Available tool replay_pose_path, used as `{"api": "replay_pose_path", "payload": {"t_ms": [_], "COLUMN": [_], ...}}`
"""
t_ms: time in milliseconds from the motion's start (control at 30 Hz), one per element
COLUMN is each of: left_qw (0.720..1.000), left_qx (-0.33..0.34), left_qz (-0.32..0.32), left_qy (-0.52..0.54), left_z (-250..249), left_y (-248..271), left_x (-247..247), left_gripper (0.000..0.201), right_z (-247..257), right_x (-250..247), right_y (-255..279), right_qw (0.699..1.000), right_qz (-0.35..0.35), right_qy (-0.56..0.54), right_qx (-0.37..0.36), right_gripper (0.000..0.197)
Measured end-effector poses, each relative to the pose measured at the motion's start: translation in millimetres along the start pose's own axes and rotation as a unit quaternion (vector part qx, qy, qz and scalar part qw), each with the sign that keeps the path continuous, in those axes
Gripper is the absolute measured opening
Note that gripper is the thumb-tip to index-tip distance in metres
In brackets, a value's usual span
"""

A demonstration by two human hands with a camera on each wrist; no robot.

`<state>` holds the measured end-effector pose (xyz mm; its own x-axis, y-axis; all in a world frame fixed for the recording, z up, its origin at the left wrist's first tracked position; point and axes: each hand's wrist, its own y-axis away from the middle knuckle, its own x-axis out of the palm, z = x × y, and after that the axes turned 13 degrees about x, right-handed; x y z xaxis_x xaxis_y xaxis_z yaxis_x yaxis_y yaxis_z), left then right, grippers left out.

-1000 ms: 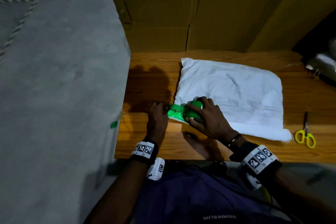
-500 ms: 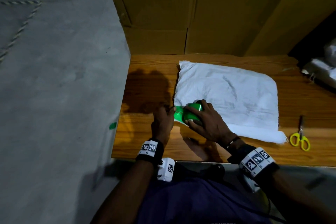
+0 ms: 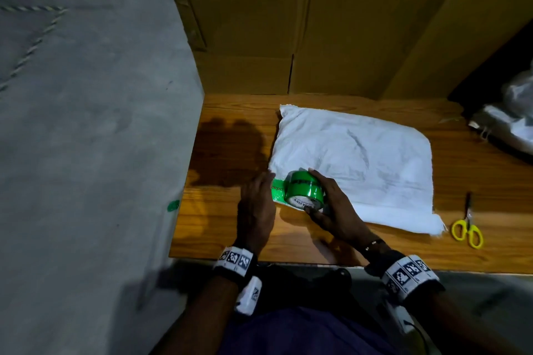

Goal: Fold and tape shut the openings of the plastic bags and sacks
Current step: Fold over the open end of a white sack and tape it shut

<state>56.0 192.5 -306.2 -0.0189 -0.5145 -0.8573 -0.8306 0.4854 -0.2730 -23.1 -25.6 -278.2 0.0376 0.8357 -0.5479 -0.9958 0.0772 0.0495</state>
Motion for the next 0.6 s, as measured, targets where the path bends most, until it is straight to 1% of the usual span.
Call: {"api": "replay_pose_path", "payload": {"t_ms": [67,133,167,233,333,433,467,533,600], "left_qw": [0.995,0.987,0.984,0.98,0.977,0.976,0.975,0.976,0.977], "left_qx": [0.071,0.104,0.11,0.127,0.14,0.135,0.135,0.135,0.136], "left_qz": [0.063,0.123,0.139,0.149,0.149,0.157,0.157,0.154,0.144], "left_qy": [-0.003,-0.002,-0.006,-0.026,-0.054,-0.072,-0.078,-0.08,-0.081], "left_z": [-2,2,4,8,8,8,8,8,13], "left_y": [13,23,25,23,20,20,20,20,18], "left_x": [0,0,-1,-2,-3,-2,-2,-3,-5], "left_gripper": [0.062,0.076,0.081,0.086,0.088,0.088,0.088,0.087,0.088], "right_z": [-5,-8,-8,-4,-3,-11,-14,-17,-19], "right_x": [3,5,6,4,-7,-31,-37,-42,-35], "right_y": [2,5,6,4,-1,7,13,23,26], "right_qw": [1.0,1.0,1.0,1.0,0.998,0.985,0.981,0.983,0.994], "right_qz": [-0.011,-0.013,-0.013,-0.008,0.012,0.004,0.002,-0.001,-0.019], "right_qy": [-0.015,-0.024,-0.022,-0.004,0.061,0.17,0.192,0.182,0.111], "right_qx": [0.009,0.01,0.008,0.004,0.001,0.039,0.04,0.019,0.013], "right_gripper": [0.085,0.085,0.084,0.083,0.086,0.104,0.105,0.094,0.086]}}
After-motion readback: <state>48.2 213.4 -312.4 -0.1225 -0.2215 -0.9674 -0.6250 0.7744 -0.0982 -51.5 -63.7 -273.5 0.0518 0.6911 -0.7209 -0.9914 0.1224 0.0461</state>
